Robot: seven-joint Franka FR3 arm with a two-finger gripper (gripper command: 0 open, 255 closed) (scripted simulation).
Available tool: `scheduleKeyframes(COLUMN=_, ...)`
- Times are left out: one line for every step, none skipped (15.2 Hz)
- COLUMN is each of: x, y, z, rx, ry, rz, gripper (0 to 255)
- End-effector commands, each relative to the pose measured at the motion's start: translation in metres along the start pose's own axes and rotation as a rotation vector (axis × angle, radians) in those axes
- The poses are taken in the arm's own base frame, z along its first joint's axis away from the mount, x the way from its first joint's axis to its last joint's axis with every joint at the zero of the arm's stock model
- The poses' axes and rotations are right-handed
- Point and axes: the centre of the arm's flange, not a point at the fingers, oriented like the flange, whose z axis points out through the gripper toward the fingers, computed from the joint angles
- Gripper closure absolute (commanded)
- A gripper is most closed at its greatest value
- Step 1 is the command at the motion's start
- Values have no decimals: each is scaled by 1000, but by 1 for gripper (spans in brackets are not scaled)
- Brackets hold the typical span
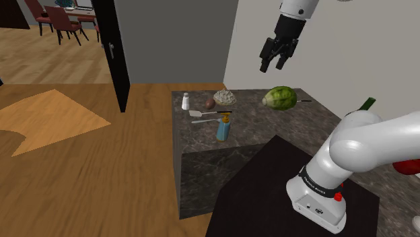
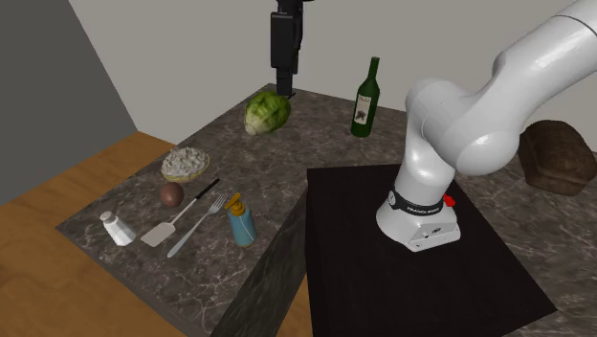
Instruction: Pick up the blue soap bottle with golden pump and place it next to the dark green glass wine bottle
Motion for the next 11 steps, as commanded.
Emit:
scheduleKeyframes(x=0, y=0, z=0, rx=0, ry=0, rz=0, gripper=0)
scheduleKeyframes(x=10, y=-2, z=11, rx=-5, ry=-14, rz=0, gripper=0)
scheduleKeyframes(x=20, y=-4, z=21, rx=-10, ry=-29, rz=1, gripper=0)
scheduleKeyframes(x=30, y=-6, z=32, rx=-16, ry=-43, rz=1, gripper=0)
scheduleKeyframes(x=39, y=-8, z=43, rx=-21, ry=-58, rz=1, gripper=0)
scheduleKeyframes(x=49, y=-10, z=54, rx=-26, ry=-72, rz=2, gripper=0)
scheduleKeyframes(x=58, y=-12, z=66, rx=-31, ry=-86, rz=2, gripper=0)
scheduleKeyframes(x=67, y=-13, z=77, rx=-36, ry=-101, rz=2, gripper=0)
scheduleKeyframes(x=76, y=-15, z=89, rx=-42, ry=-115, rz=3, gripper=0)
scheduleKeyframes(x=85, y=-17, z=100, rx=-47, ry=-130, rz=3, gripper=0)
scheduleKeyframes(x=94, y=-18, z=112, rx=-52, ry=-144, rz=3, gripper=0)
